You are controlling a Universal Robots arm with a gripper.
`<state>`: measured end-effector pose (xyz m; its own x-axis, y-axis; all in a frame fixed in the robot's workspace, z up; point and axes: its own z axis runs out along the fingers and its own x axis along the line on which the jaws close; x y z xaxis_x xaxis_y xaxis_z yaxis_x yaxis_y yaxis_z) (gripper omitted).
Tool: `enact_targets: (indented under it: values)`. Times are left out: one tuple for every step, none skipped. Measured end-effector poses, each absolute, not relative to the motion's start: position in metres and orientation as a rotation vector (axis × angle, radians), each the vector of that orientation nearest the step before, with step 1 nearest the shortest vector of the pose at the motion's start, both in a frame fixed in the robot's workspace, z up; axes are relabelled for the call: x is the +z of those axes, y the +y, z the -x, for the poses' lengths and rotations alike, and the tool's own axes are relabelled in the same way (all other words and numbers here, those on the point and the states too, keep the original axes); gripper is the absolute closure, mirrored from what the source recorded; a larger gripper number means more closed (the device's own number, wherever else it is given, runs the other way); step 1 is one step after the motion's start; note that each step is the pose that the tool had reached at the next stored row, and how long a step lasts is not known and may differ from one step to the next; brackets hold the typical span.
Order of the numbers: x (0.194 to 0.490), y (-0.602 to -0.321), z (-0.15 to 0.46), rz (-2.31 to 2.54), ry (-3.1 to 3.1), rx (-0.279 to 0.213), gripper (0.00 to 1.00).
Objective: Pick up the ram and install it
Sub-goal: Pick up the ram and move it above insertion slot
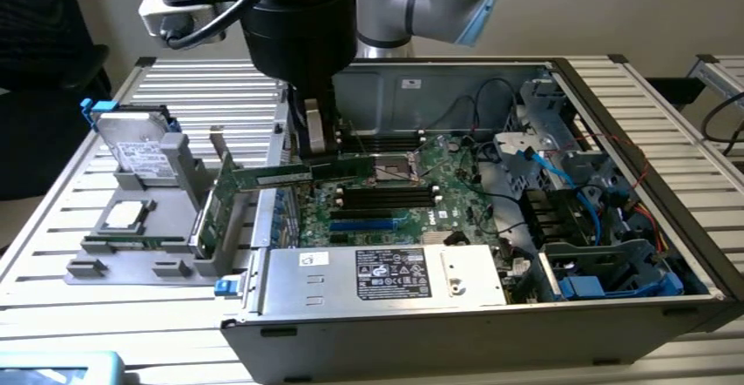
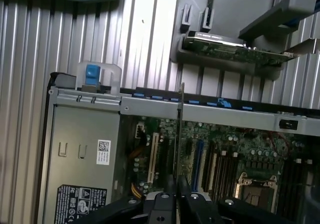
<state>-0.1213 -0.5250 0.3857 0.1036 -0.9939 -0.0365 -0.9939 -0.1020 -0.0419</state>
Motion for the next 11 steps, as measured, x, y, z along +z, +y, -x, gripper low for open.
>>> enact_targets:
  values:
    - [0.386, -0.525, 0.118, 2.293, 2.068, -0.002, 0.86]
    - [0.386, -0.525, 0.116, 2.294, 2.069, -0.003, 0.86]
    - [0.386, -0.525, 0.113, 2.295, 2.069, -0.004, 0.86]
    - [0.386, -0.525, 0.110, 2.295, 2.070, -0.004, 0.86]
    - [0.386, -0.525, 0.107, 2.296, 2.071, -0.003, 0.86]
    - [0.386, -0.525, 0.104, 2.297, 2.071, -0.002, 0.86]
    - [0.386, -0.525, 0.102, 2.298, 2.072, -0.001, 0.86]
    - [0.386, -0.525, 0.099, 2.298, 2.073, 0.000, 0.86]
    - [0.386, -0.525, 0.096, 2.299, 2.073, 0.000, 0.86]
    - [0.386, -0.525, 0.093, 2.299, 2.074, 0.000, 0.86]
    - [0.386, -0.525, 0.090, 2.300, 2.074, 0.000, 0.86]
